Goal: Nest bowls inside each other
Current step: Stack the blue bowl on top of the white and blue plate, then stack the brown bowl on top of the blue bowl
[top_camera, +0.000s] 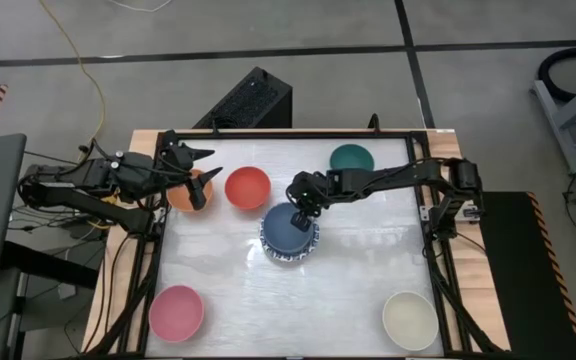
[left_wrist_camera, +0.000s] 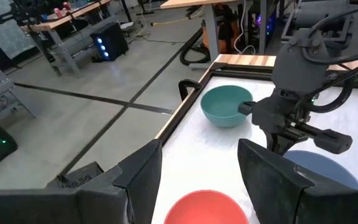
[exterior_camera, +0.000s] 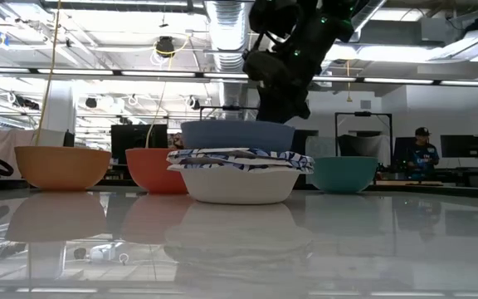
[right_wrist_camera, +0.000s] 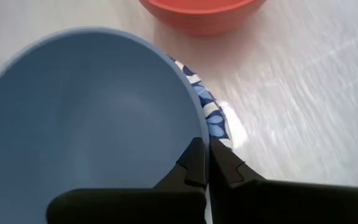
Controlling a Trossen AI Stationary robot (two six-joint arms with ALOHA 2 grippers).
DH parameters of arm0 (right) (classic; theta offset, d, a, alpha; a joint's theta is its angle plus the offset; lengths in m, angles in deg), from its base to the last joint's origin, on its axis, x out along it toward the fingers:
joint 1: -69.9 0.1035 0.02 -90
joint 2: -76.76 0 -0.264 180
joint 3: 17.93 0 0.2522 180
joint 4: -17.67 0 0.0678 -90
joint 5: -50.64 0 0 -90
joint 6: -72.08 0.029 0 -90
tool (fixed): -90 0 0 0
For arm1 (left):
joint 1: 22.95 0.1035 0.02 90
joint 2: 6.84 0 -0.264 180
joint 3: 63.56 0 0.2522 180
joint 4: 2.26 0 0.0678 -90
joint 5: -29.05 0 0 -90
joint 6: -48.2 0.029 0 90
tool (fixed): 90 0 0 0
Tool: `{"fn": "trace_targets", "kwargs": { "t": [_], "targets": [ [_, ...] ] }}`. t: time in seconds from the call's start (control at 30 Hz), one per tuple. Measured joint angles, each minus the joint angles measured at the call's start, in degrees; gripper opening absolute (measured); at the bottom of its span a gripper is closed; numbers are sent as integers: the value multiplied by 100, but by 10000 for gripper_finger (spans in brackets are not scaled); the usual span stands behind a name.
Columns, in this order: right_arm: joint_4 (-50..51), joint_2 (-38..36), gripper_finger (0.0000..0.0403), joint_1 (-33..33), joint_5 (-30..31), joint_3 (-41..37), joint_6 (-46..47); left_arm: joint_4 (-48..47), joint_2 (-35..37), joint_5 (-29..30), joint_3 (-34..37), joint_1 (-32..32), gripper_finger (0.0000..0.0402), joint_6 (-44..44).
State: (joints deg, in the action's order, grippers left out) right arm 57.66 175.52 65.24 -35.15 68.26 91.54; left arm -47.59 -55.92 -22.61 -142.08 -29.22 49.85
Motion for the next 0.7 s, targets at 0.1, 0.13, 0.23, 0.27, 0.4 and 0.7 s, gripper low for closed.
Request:
{"fn": "trace_targets", "kwargs": {
  "t": [0.1, 0.13, 0.23, 0.27, 0.4, 0.7],
  "targets": [
    [-5, -2, 10, 2, 19, -83, 36, -2, 0, 1, 0, 0, 201, -33],
    [29, -2, 10, -1, 8, -95, 42, -2, 0, 1, 0, 0, 201, -39],
    [-10, -5, 11, -31, -187, -97, 43, -1, 0, 0, 0, 0, 201, -41],
    [-9, -9, 11, -35, -257, -97, 49, 0, 0, 0, 0, 0, 201, -41],
    [15, -7, 22, -37, -288, -97, 138, 0, 0, 1, 0, 0, 201, -98],
    [-4, -9, 141, -35, -301, -97, 165, -2, 0, 1, 0, 0, 201, -271]
  ]
}}
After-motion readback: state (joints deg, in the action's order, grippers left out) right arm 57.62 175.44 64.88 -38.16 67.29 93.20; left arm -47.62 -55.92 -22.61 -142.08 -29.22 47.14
